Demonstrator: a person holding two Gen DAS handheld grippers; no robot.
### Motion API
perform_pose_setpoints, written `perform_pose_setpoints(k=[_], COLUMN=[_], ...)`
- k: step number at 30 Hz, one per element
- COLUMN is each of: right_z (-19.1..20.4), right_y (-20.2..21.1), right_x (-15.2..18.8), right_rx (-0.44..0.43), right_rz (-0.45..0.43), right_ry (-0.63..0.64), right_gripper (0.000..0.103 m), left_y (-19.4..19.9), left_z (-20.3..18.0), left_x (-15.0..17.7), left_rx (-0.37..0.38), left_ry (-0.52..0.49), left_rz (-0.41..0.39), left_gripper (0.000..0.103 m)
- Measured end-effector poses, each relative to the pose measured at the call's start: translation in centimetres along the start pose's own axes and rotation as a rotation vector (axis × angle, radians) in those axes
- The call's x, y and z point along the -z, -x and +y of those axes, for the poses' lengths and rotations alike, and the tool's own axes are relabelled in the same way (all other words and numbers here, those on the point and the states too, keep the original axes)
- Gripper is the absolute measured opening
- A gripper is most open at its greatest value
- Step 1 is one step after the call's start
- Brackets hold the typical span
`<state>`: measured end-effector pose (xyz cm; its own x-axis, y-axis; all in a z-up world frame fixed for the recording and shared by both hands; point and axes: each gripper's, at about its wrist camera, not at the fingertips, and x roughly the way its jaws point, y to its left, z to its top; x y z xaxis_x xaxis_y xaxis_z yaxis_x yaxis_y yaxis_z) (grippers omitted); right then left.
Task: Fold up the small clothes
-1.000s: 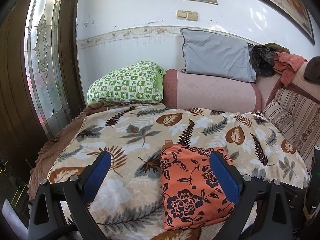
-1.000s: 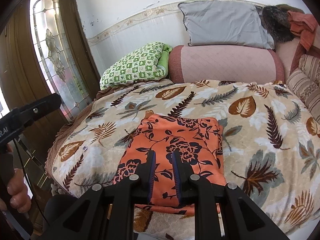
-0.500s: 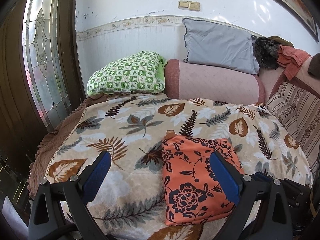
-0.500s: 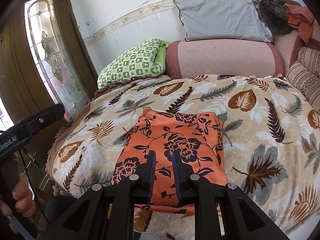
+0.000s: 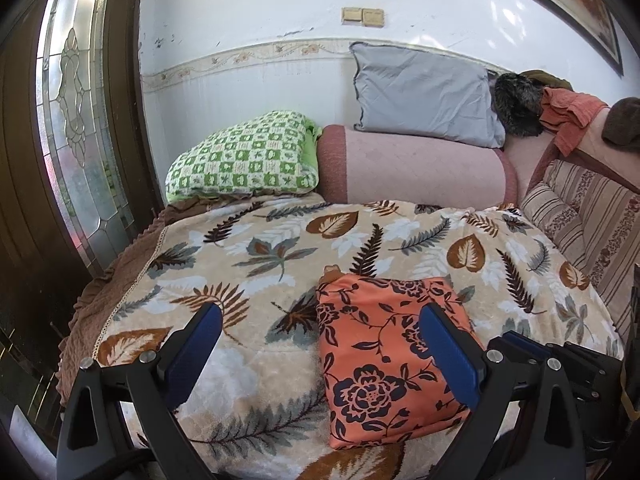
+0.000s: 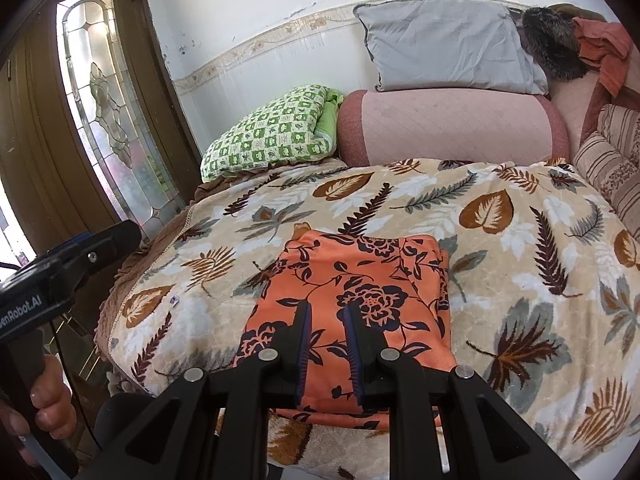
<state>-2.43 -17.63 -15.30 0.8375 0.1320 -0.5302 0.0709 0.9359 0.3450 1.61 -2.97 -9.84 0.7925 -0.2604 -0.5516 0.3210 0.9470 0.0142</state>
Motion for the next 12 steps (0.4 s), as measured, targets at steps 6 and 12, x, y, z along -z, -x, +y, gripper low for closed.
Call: perform_pose_setpoints(k=[6,12], right_z=[0.49,0.50], right_y=[0.32,0.16], right_x=[-0.16,-0.13], right_rx=[-0.005,-0.006], right_rz=[-0.004,-0.001], right_ry=[0.020,0.017], right_gripper=[0.021,0.021], left_y=[0.52,-0.01], left_z=[-0.12,0.59], left_x=[-0.15,-0.04], left_rx=[0.019,0.030], left_ry=[0.002,0.038], left_rz=[-0.008,-0.004], left_gripper=[0.099,0.099])
